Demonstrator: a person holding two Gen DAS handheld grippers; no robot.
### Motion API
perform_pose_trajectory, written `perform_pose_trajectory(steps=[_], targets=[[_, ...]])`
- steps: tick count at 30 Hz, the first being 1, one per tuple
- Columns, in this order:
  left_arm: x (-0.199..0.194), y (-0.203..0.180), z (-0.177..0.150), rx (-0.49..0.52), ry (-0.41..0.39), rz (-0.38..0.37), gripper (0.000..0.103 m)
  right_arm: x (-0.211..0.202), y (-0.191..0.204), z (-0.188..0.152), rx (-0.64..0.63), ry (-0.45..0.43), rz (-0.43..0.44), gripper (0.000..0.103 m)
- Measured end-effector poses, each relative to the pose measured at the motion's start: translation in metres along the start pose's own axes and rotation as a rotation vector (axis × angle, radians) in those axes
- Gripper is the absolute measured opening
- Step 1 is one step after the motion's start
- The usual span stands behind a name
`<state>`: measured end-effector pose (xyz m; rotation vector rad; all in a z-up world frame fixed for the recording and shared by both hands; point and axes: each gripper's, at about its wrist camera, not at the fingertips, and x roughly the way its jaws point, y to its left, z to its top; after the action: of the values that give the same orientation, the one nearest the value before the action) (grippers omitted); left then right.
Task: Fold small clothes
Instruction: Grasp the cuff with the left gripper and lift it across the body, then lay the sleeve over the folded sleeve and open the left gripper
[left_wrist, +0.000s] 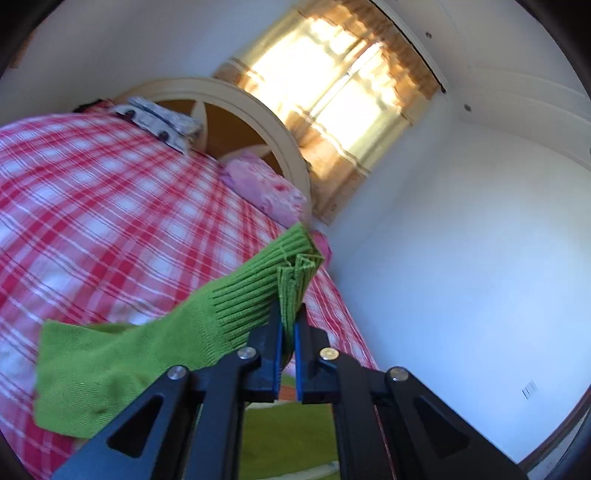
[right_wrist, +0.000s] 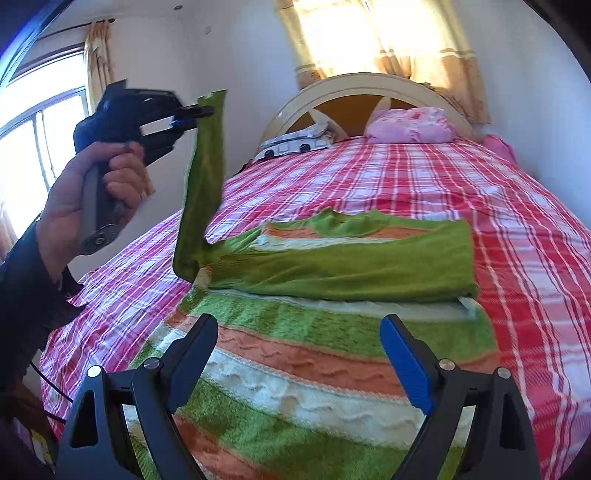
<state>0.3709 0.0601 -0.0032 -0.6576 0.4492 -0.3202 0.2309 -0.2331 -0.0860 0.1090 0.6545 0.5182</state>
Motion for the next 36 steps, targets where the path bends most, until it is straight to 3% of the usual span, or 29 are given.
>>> perform_pose_trajectory(steps=[8, 14, 17, 19, 22, 25, 28, 29, 31, 33, 36], targets=[[0.059, -0.023, -0.068, 0.006, 0.115, -0.01, 0.005, 0.002, -0.013, -0.023, 0.04, 0.034, -0.019, 0.09], [0.092, -0.046, -0.108, 0.144, 0.235, 0.078, 0.007, 0.01, -0.02, -0.035, 0.078, 0.066, -0.021, 0.09], [0.079, -0.044, -0.115, 0.228, 0.254, 0.082, 0.017, 0.01, -0.026, -0.037, 0.104, 0.07, -0.012, 0.09], [0.059, -0.037, -0.115, 0.299, 0.233, 0.094, 0.035, 0.013, -0.031, -0.039, 0.132, 0.081, -0.007, 0.09], [0.024, -0.01, -0.107, 0.398, 0.158, 0.235, 0.067, 0.014, -0.036, -0.04, 0.161, 0.088, -0.005, 0.09], [-0.007, 0.034, -0.097, 0.462, 0.106, 0.416, 0.068, 0.014, -0.033, -0.038, 0.149, 0.097, -0.006, 0.09], [-0.018, 0.082, -0.091, 0.464, 0.149, 0.607, 0.068, 0.015, -0.029, -0.026, 0.109, 0.117, -0.012, 0.09], [-0.017, 0.095, -0.091, 0.45, 0.183, 0.637, 0.068, 0.015, -0.03, -0.021, 0.11, 0.12, -0.01, 0.09], [-0.017, 0.125, -0.095, 0.387, 0.255, 0.671, 0.07, 0.017, -0.037, 0.003, 0.138, 0.117, 0.003, 0.09], [-0.022, 0.139, -0.102, 0.322, 0.281, 0.623, 0.074, 0.022, -0.044, 0.025, 0.163, 0.113, 0.013, 0.09], [-0.025, 0.137, -0.107, 0.313, 0.302, 0.584, 0.081, 0.042, -0.053, 0.056, 0.173, 0.125, -0.004, 0.09]])
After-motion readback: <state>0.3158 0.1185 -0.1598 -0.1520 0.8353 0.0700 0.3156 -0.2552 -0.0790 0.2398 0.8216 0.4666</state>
